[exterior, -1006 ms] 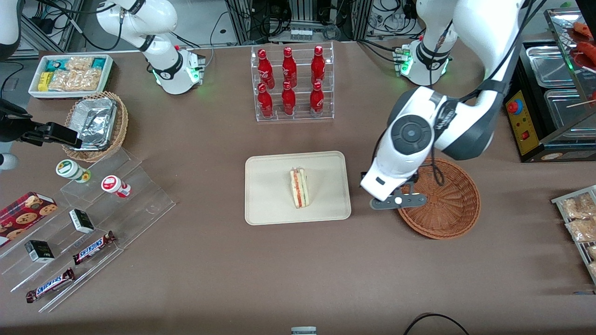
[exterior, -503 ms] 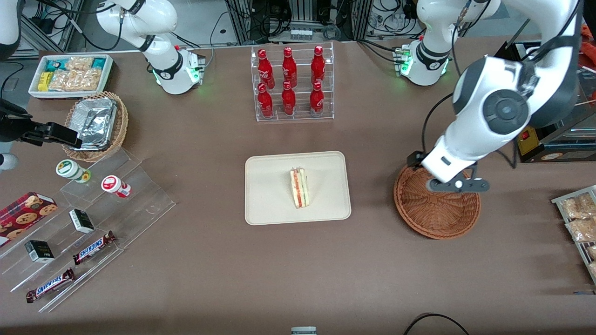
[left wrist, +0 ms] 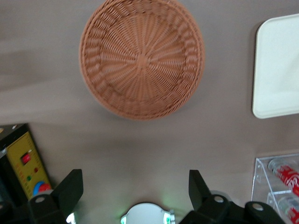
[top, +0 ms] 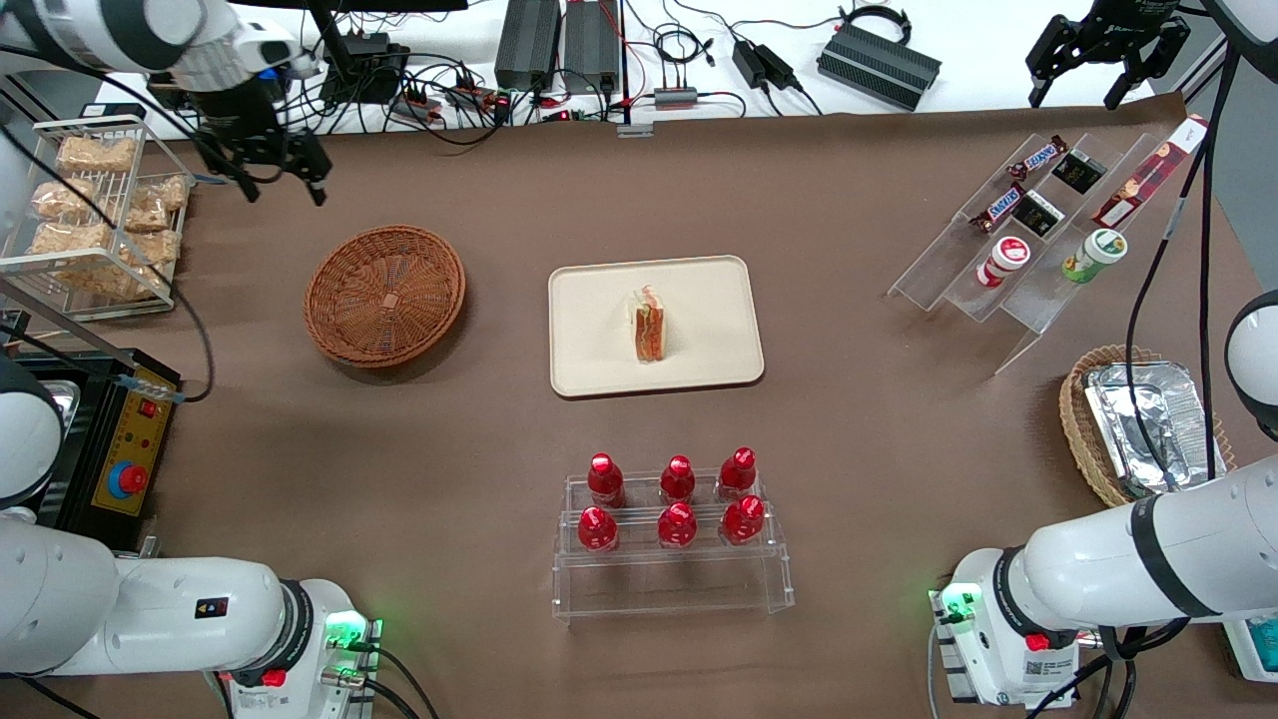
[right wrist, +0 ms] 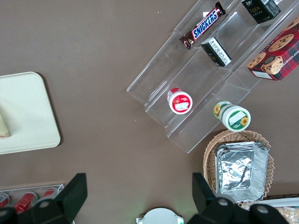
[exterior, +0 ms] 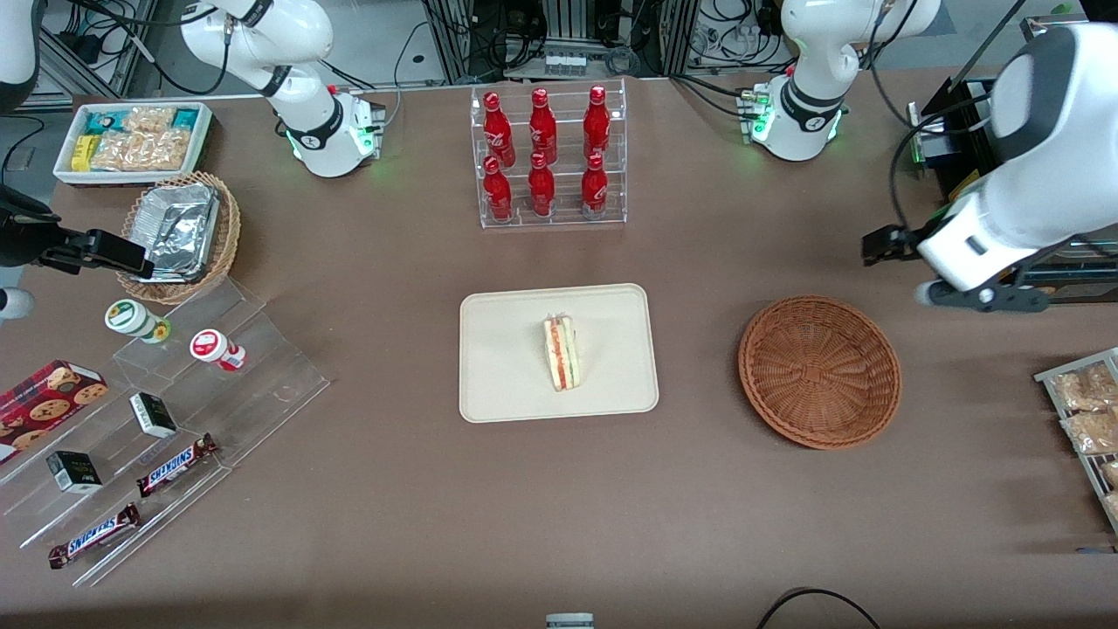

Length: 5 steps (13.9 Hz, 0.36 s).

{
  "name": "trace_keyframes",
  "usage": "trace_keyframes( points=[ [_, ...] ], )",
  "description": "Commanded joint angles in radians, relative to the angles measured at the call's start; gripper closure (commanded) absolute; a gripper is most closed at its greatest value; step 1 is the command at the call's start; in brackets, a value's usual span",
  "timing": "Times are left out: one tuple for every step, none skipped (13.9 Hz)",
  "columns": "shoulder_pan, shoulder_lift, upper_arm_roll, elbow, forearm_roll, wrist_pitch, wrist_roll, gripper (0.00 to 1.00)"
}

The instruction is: Place sandwich from basket to tray

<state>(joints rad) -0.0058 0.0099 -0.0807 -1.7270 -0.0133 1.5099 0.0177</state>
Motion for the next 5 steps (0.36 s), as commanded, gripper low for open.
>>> trace_keyframes(
  points=[
    [-0.028, -0.018, 0.026, 0.052, -0.002, -0.072, 0.016, 0.00],
    [-0.028, -0.019, 0.026, 0.059, 0.004, -0.080, 0.016, 0.00],
    [-0.028, -0.030, 0.029, 0.061, 0.006, -0.080, 0.016, 0.00],
    [-0.028, -0.034, 0.050, 0.063, 0.003, -0.083, 0.016, 0.00],
    [-0.028, -0.042, 0.056, 0.070, -0.003, -0.094, 0.018, 0.00]
  ],
)
